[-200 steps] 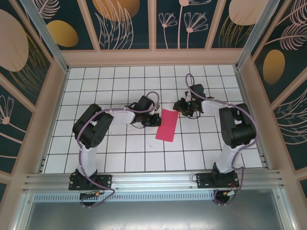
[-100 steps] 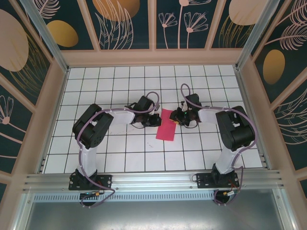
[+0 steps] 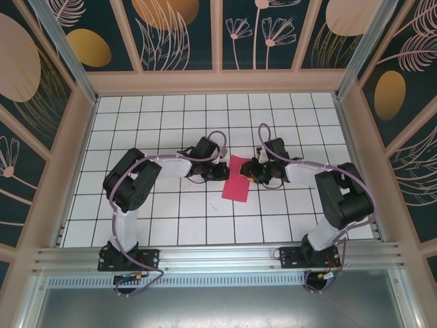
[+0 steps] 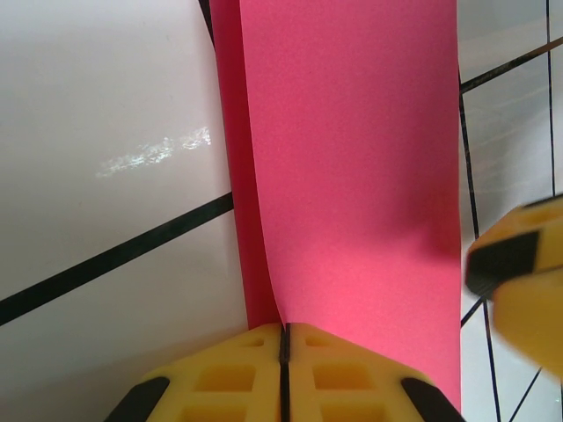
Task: Fold a paper plane with a square sheet of paper (pick it up from the middle)
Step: Fold the square sheet of paper in half at the center of the table.
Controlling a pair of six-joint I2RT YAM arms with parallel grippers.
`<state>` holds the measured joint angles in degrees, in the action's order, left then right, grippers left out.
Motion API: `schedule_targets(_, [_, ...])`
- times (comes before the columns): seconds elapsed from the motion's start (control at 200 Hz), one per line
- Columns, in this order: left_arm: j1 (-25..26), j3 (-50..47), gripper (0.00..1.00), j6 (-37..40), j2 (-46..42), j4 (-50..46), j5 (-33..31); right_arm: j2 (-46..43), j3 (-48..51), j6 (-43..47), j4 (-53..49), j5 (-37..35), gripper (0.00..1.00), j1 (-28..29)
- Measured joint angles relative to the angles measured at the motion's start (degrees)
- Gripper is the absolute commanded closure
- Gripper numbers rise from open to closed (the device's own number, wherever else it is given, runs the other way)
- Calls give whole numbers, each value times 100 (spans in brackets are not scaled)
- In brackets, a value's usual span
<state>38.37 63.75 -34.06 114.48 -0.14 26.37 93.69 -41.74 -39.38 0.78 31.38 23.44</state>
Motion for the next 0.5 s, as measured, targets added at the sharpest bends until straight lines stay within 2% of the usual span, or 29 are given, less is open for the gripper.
schedule_targets(0.28, [0,-7,89,0,-4,9,-2,127,227,-63,157,24,68,26])
schedule_targets(0.5, [0,-7,89,0,-4,9,-4,-319,232,-63,-111,-4,67,155])
